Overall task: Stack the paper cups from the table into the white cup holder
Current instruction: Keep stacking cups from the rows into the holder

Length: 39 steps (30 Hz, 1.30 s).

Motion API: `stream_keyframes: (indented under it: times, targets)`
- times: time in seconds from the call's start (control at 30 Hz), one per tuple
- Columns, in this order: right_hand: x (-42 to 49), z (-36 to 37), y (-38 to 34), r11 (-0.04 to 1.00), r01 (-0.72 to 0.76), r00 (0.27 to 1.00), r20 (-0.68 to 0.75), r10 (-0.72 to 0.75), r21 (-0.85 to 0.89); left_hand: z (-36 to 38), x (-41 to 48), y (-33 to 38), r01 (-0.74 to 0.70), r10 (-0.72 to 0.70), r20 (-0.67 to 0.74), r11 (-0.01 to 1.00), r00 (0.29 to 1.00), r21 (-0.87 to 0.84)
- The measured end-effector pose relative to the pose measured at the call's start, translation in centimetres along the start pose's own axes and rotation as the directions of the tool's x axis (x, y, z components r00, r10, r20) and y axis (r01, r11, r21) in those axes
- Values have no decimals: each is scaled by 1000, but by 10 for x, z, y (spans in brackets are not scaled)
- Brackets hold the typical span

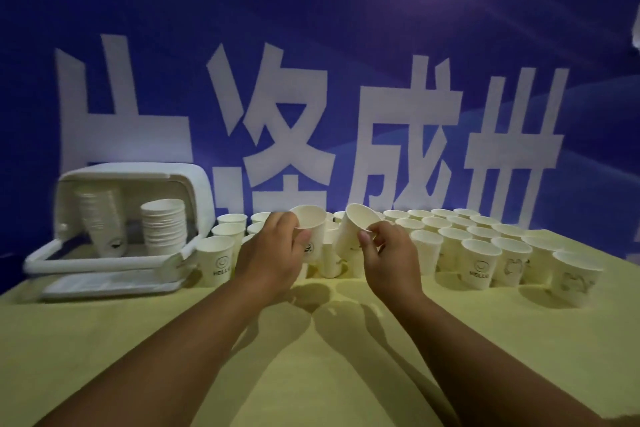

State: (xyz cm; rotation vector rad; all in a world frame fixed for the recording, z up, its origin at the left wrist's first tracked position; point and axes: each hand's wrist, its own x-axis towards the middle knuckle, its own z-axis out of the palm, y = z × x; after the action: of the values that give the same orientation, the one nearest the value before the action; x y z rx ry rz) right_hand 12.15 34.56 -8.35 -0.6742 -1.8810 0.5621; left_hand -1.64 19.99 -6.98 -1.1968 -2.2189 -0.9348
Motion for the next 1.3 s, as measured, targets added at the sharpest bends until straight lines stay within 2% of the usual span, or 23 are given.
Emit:
stream_keyframes:
  times: [0.1,0.33,0.53,0.63,0.83,0.97,1.07,1.13,1.3]
  targets:
    - [3,31,-23,997,44,999,21,-45,56,-19,1,-33,30,-30,-43,1000,999,-5]
    - [12,93,-76,977,58,994,74,-74,204,-50,16,-99,85,-85,-248,996,965,-9]
    - [21,148,-116,935,63,995,56,-88,349,-81,35,-155,149,-173,-468,985,867,-88]
    - [24,169,-134,909,58,995,48,-85,413,-87,40,-179,147,-197,-529,980,825,-136]
    - [32,201,-165,864,10,998,47,-39,504,-79,41,-212,249,-229,-457,968,860,-16]
    - [38,213,-185,838,0,1000,16,-11,545,-82,42,-220,277,-231,-337,957,913,93]
    - [36,221,-193,829,39,999,5,-50,558,-84,37,-218,265,-227,-212,949,951,170]
    - [32,227,-196,843,89,993,21,-118,530,-83,33,-215,279,-261,-143,952,955,124]
    - [26,231,-199,886,216,952,115,-285,410,-80,28,-212,331,-334,-143,943,932,-40]
